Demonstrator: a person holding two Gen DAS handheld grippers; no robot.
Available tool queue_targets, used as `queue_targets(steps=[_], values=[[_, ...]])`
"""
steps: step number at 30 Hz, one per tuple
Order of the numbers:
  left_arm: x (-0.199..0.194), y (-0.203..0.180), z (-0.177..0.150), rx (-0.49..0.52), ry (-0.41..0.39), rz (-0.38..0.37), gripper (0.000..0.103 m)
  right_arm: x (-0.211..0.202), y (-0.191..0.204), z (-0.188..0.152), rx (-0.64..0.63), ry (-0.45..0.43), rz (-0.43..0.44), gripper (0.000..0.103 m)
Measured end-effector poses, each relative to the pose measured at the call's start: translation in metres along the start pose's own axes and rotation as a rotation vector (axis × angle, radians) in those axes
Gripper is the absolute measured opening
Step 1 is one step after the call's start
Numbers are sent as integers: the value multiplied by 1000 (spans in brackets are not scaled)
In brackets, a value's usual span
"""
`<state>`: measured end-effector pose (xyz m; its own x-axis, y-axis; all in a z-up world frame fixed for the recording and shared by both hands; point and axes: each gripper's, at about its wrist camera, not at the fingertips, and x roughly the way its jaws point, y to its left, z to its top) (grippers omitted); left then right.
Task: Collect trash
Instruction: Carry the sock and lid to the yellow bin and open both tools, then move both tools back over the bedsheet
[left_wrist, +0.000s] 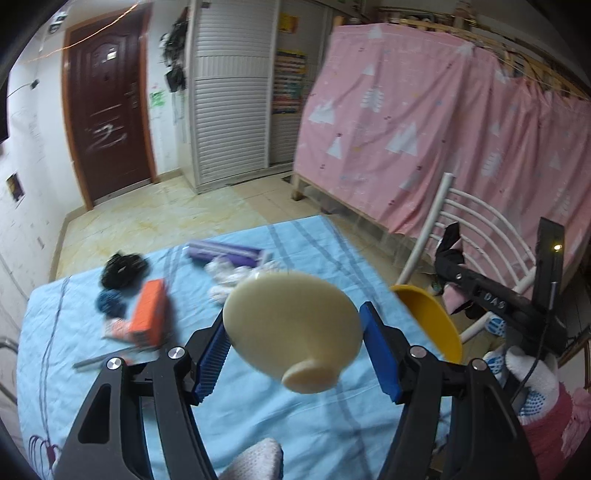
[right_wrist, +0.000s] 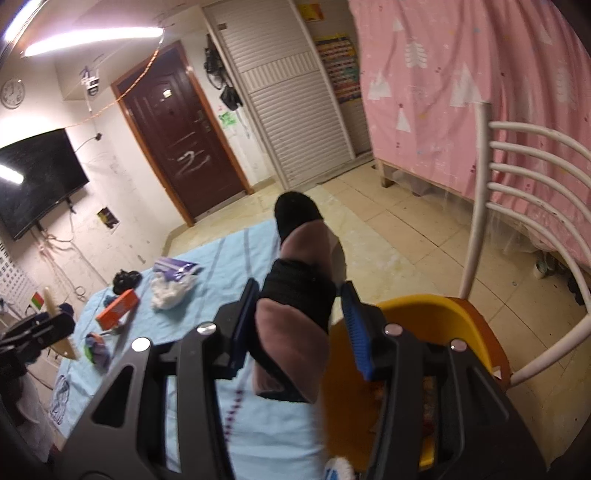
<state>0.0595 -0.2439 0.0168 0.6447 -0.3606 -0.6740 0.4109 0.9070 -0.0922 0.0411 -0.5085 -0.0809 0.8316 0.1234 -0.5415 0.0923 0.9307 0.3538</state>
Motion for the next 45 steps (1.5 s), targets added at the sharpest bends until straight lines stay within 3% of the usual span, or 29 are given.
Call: queue_targets(steps=[5, 11, 18, 22, 25, 32, 35, 39, 43, 45], values=[[15, -34, 12, 20, 17, -80, 59, -4, -32, -2, 43, -9, -32, 44], [34, -77, 25, 69, 19, -119, 59, -1, -61, -6, 99, 7, -39, 45], [52, -113, 28, 116, 46, -146, 59, -1, -81, -7, 144, 14, -32, 56], [55, -121, 16, 175, 104, -127, 61, 2, -86, -8, 162, 23, -28, 59], [63, -125, 0, 213, 165, -128, 71, 7, -88, -10, 173, 35, -21, 60], [78, -141, -33, 317, 266, -146, 71, 10, -90, -13, 197, 26, -2, 64], [87, -150, -44, 357, 277, -101, 71, 23, -98, -18, 237, 39, 20, 66], [97, -160, -51, 387, 288, -80, 71, 52, -128, -43, 479, 34, 129, 67], [109, -163, -51, 377, 276, -43, 71, 67, -137, -56, 501, -21, 25, 68], [111, -161, -48, 357, 266, -30, 71, 55, -142, -54, 497, -94, -43, 74]])
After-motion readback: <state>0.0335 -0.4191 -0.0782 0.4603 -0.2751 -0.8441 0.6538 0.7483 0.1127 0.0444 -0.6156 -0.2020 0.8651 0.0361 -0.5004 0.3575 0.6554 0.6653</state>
